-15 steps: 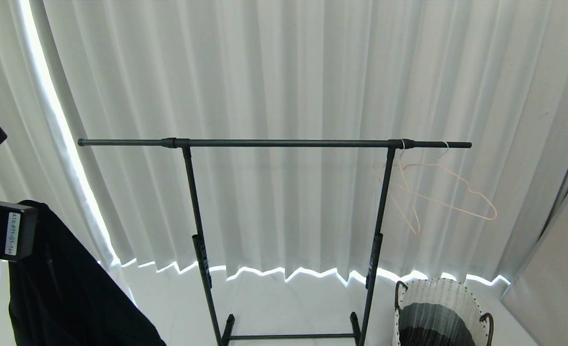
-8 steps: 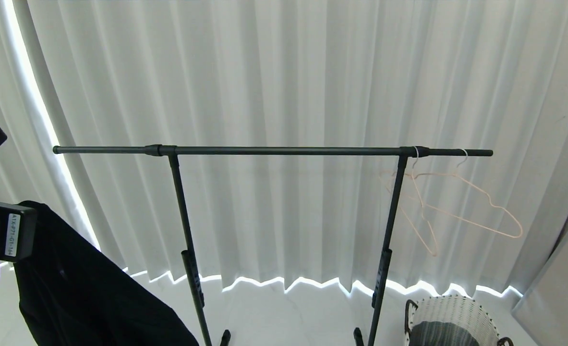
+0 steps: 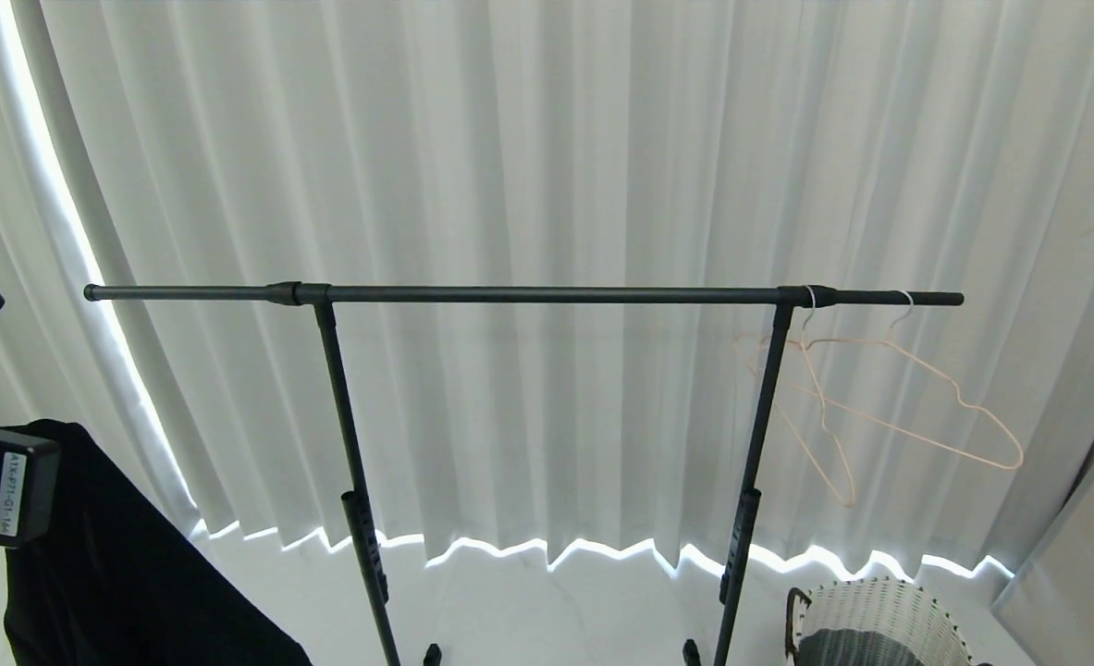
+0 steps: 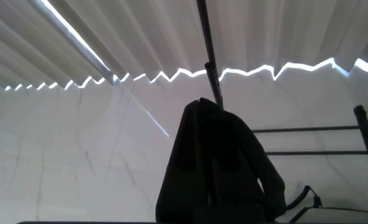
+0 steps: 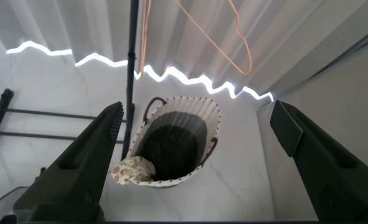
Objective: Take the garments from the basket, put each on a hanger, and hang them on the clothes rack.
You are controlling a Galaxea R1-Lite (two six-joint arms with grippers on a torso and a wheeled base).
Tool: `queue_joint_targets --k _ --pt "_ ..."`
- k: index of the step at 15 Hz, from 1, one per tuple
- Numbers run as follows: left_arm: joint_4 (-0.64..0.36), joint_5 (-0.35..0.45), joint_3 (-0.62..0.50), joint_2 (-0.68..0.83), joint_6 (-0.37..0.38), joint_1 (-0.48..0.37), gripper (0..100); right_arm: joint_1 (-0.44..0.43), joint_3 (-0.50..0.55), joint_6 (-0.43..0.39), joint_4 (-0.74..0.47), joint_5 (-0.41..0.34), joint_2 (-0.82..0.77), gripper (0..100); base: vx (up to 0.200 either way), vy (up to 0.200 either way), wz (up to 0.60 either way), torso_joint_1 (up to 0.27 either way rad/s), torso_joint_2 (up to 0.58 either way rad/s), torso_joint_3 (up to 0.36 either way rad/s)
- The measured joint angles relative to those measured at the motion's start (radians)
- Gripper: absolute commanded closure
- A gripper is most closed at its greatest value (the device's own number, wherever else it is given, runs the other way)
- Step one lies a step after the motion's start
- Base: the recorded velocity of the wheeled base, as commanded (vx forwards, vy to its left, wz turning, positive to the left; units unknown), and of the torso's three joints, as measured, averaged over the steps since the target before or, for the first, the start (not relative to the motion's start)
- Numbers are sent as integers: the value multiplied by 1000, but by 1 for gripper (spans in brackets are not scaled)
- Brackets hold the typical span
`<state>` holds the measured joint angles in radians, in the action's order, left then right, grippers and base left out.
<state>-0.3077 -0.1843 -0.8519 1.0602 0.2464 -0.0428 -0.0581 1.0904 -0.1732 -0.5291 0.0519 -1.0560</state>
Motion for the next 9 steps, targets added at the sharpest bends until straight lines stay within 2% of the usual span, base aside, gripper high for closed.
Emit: queue_joint_targets --k 9 --pt "1 2 1 -17 0 -5 100 0 5 0 0 0 3 0 0 -200 0 5 1 3"
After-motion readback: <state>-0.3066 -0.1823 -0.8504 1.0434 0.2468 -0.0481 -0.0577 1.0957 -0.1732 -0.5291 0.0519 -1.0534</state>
